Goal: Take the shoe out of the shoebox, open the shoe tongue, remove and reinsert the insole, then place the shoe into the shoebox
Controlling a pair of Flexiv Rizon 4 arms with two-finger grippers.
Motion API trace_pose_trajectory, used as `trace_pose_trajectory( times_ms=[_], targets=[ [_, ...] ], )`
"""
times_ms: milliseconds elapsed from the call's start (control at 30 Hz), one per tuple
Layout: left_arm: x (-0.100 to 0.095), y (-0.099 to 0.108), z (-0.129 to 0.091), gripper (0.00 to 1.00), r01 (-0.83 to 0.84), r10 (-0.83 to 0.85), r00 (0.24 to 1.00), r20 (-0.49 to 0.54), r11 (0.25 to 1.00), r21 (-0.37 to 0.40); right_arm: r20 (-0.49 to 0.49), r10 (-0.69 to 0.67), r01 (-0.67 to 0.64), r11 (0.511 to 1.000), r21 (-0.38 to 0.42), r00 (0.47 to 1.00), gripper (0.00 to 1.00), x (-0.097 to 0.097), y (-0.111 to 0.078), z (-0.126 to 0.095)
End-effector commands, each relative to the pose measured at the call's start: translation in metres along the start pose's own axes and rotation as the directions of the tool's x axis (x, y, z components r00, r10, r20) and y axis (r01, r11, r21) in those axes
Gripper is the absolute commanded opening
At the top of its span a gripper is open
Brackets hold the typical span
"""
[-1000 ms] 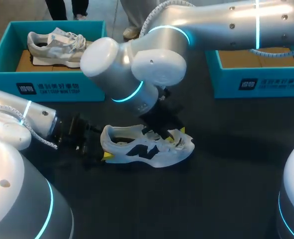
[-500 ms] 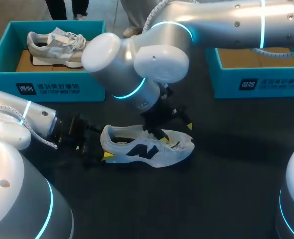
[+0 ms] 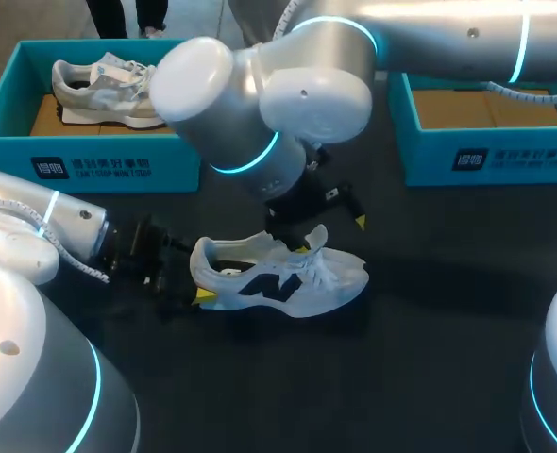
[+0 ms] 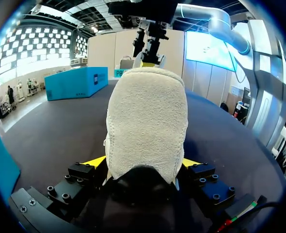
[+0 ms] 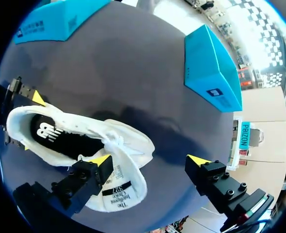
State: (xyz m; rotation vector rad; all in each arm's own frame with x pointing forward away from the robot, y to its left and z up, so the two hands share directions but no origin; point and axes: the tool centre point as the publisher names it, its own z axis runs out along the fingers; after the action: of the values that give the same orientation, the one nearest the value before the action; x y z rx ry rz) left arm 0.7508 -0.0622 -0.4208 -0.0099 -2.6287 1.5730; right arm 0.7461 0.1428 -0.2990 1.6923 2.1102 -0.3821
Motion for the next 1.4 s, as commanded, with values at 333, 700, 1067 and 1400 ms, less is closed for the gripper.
trace_pose_trajectory(
  times_ms=[333, 700, 1067, 1400],
  targets=[
    [-0.001, 0.001, 0.001, 0.0, 0.0, 0.0, 1.0, -0.001, 1.0, -0.003, -0.027, -0.126, 0.122, 0.985, -0.119, 0.992, 1.0, 0.004, 0.015, -0.042],
    [-0.001, 0.001, 0.001, 0.0, 0.0, 0.0, 1.0, -0.001, 1.0, -0.003, -0.043, -0.411, 0.381, 0.875, -0.298, 0.911, 0.26, 0.03, 0.017, -0.077],
    [-0.001, 0.001, 0.001, 0.0, 0.0, 0.0, 1.0, -0.001, 1.0, -0.003, -0.013, -0.714, 0.643, 0.637, -0.425, 0.7, 0.0, 0.072, 0.001, -0.105],
    [-0.001, 0.001, 0.001, 0.0, 0.0, 0.0, 1.0, -0.001, 1.0, -0.003, 0.0, -0.803, 0.722, 0.536, -0.439, 0.596, 0.0, 0.108, 0.004, -0.098]
  ],
)
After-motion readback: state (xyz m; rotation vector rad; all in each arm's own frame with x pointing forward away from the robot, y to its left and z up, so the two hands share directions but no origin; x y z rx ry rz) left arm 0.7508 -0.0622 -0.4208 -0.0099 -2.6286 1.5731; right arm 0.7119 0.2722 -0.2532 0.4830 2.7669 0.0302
